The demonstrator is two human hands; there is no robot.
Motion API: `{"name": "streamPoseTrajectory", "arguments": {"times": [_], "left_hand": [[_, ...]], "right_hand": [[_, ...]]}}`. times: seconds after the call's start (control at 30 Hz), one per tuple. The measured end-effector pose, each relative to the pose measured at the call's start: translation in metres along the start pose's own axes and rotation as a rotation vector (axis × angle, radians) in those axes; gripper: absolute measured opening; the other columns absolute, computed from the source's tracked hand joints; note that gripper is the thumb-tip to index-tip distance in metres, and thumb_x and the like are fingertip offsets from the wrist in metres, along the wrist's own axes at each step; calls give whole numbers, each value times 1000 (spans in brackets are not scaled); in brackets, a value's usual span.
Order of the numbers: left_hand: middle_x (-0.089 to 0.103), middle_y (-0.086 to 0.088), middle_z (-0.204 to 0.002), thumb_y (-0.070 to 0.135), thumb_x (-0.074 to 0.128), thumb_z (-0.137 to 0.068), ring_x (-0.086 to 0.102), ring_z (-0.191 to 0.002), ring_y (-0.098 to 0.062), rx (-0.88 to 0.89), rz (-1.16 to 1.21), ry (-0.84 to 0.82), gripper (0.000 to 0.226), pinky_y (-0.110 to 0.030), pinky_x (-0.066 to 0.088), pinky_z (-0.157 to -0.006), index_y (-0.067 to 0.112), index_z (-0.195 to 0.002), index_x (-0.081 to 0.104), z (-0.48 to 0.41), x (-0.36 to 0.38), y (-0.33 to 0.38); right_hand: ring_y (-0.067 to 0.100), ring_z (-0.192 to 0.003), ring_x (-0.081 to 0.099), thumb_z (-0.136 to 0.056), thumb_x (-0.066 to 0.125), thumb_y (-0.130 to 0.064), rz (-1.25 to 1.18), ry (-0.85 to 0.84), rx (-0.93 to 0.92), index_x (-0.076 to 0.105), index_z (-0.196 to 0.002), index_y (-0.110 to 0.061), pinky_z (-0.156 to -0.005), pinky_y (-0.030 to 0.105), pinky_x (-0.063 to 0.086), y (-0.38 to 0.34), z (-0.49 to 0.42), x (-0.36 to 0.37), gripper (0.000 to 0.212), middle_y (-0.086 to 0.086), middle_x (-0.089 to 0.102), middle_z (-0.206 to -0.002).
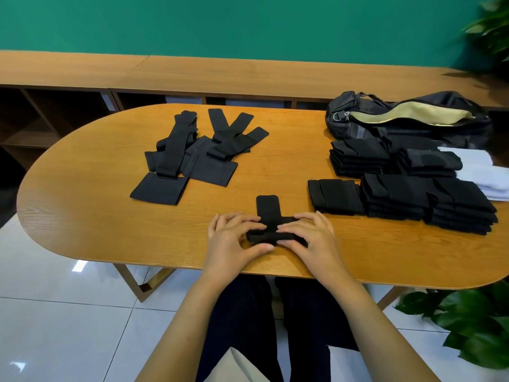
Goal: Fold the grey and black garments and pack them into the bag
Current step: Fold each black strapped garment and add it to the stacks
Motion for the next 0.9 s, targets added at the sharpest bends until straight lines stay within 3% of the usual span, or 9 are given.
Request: {"name": "streamPoseTrajectory", "arguments": {"times": [0.2, 0.4, 0.57, 0.73, 0.83, 0.9], "left_hand": [[62, 27, -113, 62, 56, -71, 40, -121, -3, -10, 1, 24, 46, -51, 18, -111, 31, -99, 75, 0, 1, -1], [61, 31, -107, 68, 55, -69, 41, -115, 4, -28, 57, 48, 49, -49, 21, -111, 31, -96, 74, -1, -1, 0], [60, 30, -110, 49, 71, -73, 39, -120, 2, -42, 51, 21, 34, -44, 17, -113, 37, -105, 70, -1, -1, -2], [64, 26, -102, 54, 65, -74, 43, -114, 4, -52, 68, 51, 32, -43, 21, -110, 39, -101, 69, 0, 0, -3], [57, 28, -97, 38, 75, -77, 37, -108, 14, -84, 103, 73, 16, -42, 24, -109, 40, -92, 68, 0, -1, -2], [55, 21, -98, 39, 73, -79, 35, -110, 4, -144, 134, 70, 14, -43, 26, -110, 45, -88, 64, 1, -1, -2]], "right_hand": [[-9, -111, 37, -79, 74, -38, -63, -19, 7, 72, -106, -35, -107, 36, 22, -1, 0, -1, 27, -40, 50, -103], [1, -116, 40, -79, 72, -42, -51, -23, 49, 74, -105, -31, -105, 34, 25, 4, -2, 2, 28, -30, 60, -114], [-2, -113, 41, -78, 73, -38, -108, 7, 145, 74, -106, -31, -106, 34, 28, 8, 0, 1, 29, -20, 60, -109], [-2, -117, 36, -79, 73, -40, -80, -29, 74, 75, -101, -28, -106, 33, 24, 3, -3, 0, 25, -33, 56, -114], [2, -121, 37, -80, 72, -39, -83, -12, 114, 75, -102, -27, -111, 37, 23, 4, -1, 0, 26, -23, 56, -114], [13, -125, 39, -80, 67, -45, -99, -1, 181, 74, -102, -25, -113, 36, 20, 4, 0, -1, 30, -15, 52, -112]]}}
Point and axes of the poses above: each hand's wrist, its own z-axis away from the middle knuckle, its own x-axis out of the palm, y = z × x, the point moved 3 cm from there along -z, towards the middle knuckle
